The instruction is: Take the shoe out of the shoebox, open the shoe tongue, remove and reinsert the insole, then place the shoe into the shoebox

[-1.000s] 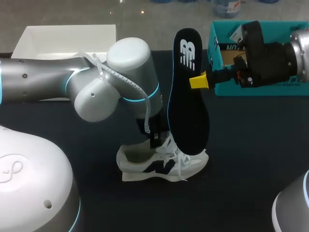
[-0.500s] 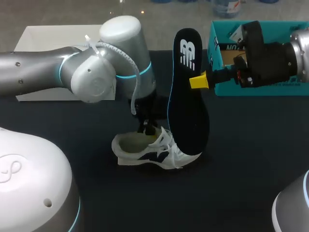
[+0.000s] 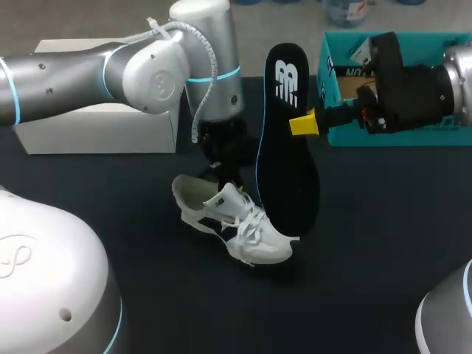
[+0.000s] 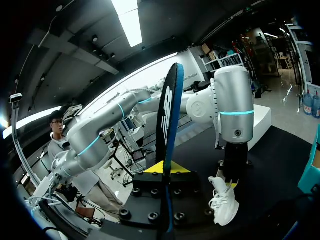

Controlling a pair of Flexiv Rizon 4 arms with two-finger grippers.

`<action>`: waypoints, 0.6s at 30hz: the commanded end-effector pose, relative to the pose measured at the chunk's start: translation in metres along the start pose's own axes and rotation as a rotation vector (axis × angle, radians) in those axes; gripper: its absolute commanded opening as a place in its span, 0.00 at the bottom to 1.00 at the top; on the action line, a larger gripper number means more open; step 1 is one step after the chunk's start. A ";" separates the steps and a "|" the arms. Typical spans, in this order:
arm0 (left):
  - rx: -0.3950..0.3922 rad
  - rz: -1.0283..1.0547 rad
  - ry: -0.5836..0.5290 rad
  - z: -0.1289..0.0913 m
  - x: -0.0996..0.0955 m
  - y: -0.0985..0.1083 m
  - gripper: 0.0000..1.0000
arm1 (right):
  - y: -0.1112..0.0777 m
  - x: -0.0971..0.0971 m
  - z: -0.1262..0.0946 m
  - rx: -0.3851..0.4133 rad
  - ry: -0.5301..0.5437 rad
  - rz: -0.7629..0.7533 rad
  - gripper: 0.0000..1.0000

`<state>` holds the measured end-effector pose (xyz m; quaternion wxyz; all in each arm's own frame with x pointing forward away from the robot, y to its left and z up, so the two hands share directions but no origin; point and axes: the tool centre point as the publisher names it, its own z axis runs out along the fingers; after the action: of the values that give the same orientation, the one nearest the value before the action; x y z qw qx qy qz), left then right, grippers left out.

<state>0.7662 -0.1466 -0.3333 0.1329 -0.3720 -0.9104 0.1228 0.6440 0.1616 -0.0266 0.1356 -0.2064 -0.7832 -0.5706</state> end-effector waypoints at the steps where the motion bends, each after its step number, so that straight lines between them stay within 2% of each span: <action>1: 0.046 0.620 0.261 -0.002 -0.004 0.003 0.00 | 0.000 -0.001 0.002 0.000 0.000 0.001 0.00; 7: 0.046 0.620 0.261 -0.002 -0.004 0.003 0.00 | 0.000 -0.001 0.002 0.000 0.000 0.001 0.00; 8: 0.050 0.703 0.247 -0.001 -0.007 0.002 0.00 | 0.000 -0.001 0.002 0.000 0.000 0.001 0.00; 10: 0.005 0.723 0.335 0.001 -0.017 0.003 0.00 | 0.000 -0.001 0.002 0.000 0.000 0.001 0.00; 11: 0.016 0.731 0.317 -0.001 -0.020 0.005 0.00 | 0.000 -0.001 0.002 0.000 0.000 0.001 0.00; 13: -0.024 0.754 0.343 -0.006 -0.024 0.004 0.00 | 0.000 -0.001 0.002 0.000 0.000 0.001 0.00; 18: -0.093 0.738 0.310 -0.017 -0.038 0.001 0.00 | 0.000 -0.001 0.002 0.000 0.000 0.001 0.00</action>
<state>0.7919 -0.1620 -0.3301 0.1540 -0.6276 -0.7505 0.1382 0.6440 0.1616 -0.0266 0.1356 -0.2064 -0.7832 -0.5706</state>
